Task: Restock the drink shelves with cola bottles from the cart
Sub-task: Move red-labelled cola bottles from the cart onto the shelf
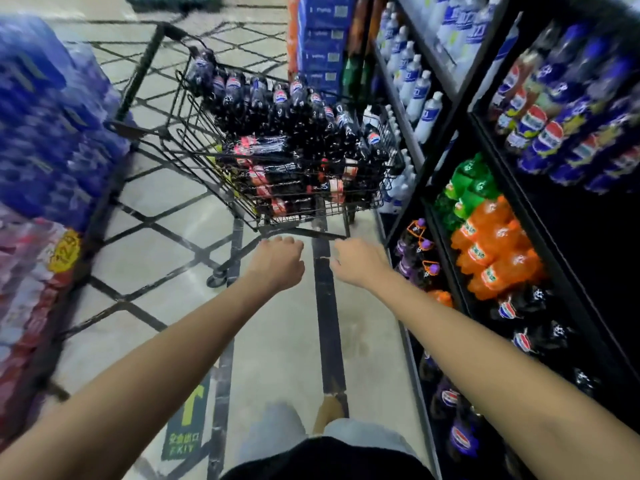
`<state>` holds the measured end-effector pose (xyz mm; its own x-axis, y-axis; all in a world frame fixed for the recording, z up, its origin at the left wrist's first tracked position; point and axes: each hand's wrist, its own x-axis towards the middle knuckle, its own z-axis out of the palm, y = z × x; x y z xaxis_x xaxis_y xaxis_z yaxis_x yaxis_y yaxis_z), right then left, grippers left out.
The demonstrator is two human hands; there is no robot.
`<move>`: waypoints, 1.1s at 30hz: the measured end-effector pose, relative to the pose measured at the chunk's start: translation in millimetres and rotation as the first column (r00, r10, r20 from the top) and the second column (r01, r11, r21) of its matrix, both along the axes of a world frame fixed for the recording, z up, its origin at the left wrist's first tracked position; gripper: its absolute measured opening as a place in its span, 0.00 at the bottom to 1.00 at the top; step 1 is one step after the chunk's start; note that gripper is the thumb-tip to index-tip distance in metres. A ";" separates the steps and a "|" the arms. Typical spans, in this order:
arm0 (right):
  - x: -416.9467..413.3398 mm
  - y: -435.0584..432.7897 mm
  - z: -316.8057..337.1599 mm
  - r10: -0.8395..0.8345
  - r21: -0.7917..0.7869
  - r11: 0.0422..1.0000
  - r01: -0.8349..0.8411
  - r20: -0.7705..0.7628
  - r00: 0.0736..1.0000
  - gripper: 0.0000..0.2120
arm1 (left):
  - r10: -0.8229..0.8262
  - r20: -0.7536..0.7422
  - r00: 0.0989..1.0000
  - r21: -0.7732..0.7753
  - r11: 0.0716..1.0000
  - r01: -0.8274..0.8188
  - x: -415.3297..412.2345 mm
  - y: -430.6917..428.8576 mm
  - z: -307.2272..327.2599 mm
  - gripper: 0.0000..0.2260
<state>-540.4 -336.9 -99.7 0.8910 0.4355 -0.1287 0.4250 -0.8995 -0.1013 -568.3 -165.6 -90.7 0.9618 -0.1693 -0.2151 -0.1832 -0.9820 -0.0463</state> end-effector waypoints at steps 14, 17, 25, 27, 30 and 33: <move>242.4 24.5 -10.3 -0.057 -0.038 0.998 0.055 -0.043 0.997 0.13 | -0.020 0.068 0.997 -0.140 0.990 0.030 251.4 15.3 -20.5 0.12; 286.1 25.0 -13.9 -0.109 -0.029 0.994 0.107 -0.060 0.992 0.12 | -0.100 0.056 0.993 -0.126 0.986 0.106 300.2 17.2 -25.7 0.14; 375.4 14.9 -37.4 -0.186 -0.060 0.982 0.179 -0.131 0.974 0.15 | -0.098 -0.079 0.992 -0.123 0.989 0.088 390.7 13.5 -47.9 0.16; 395.6 10.1 -47.5 -0.166 -0.072 0.985 0.156 -0.165 0.972 0.15 | -0.073 -0.118 0.990 -0.129 0.990 0.058 406.5 9.7 -58.5 0.17; 426.4 0.3 -64.0 -0.115 -0.089 0.991 0.098 -0.208 0.971 0.16 | -0.012 -0.178 0.984 -0.127 0.992 -0.011 426.8 2.4 -74.3 0.18; 454.1 -12.4 -82.6 -0.020 -0.102 0.995 -0.005 -0.236 0.972 0.16 | 0.058 -0.266 0.962 -0.091 0.992 -0.085 442.1 -7.5 -92.6 0.19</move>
